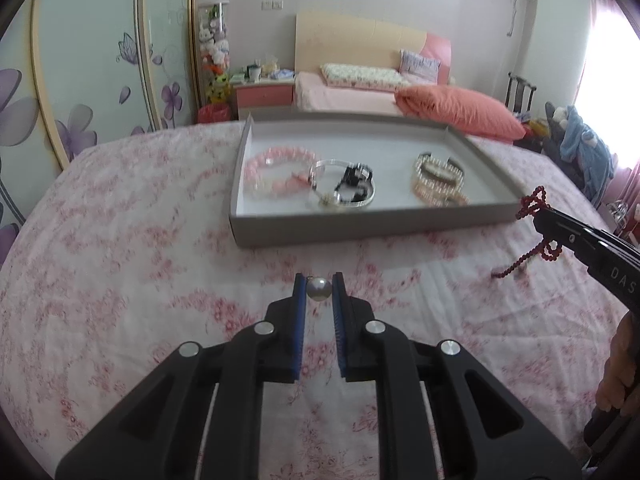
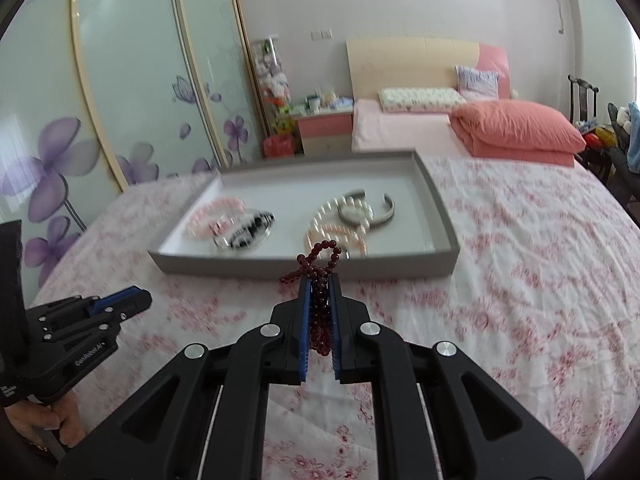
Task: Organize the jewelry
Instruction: 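Carry the pearl earring over the tray with the left tool while the right tool carries the red beads there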
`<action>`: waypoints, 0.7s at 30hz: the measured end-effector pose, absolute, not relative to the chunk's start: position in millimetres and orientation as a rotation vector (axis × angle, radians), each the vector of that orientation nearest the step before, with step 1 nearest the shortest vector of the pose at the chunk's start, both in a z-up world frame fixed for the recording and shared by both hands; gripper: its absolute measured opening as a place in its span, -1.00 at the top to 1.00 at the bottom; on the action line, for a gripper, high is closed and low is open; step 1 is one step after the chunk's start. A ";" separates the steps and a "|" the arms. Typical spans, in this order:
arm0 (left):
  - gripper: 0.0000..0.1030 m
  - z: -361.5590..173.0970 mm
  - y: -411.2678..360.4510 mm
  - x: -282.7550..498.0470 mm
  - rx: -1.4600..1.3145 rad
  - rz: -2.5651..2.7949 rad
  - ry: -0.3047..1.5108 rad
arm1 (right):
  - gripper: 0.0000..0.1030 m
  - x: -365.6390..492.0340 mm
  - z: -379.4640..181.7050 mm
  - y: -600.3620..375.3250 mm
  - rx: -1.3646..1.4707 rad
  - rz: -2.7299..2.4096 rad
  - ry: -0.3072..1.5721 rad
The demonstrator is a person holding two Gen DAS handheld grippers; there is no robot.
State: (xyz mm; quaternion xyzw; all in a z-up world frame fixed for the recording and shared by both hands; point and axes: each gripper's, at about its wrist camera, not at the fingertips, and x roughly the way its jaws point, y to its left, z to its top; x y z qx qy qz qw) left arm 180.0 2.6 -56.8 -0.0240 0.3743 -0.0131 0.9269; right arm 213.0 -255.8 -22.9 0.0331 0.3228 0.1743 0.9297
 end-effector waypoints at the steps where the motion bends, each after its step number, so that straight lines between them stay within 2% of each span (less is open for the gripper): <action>1: 0.74 -52.8 3.1 178.1 -0.053 -0.031 0.748 | 0.82 211.9 -18.3 -256.5 0.071 0.360 0.646; 8: 0.74 -29.0 5.1 163.3 -0.060 -0.049 0.612 | 0.82 206.1 10.3 -260.8 0.085 0.367 0.554; 21: 0.74 5.0 2.3 170.0 -0.060 -0.037 0.511 | 0.82 206.3 41.6 -260.3 0.102 0.381 0.424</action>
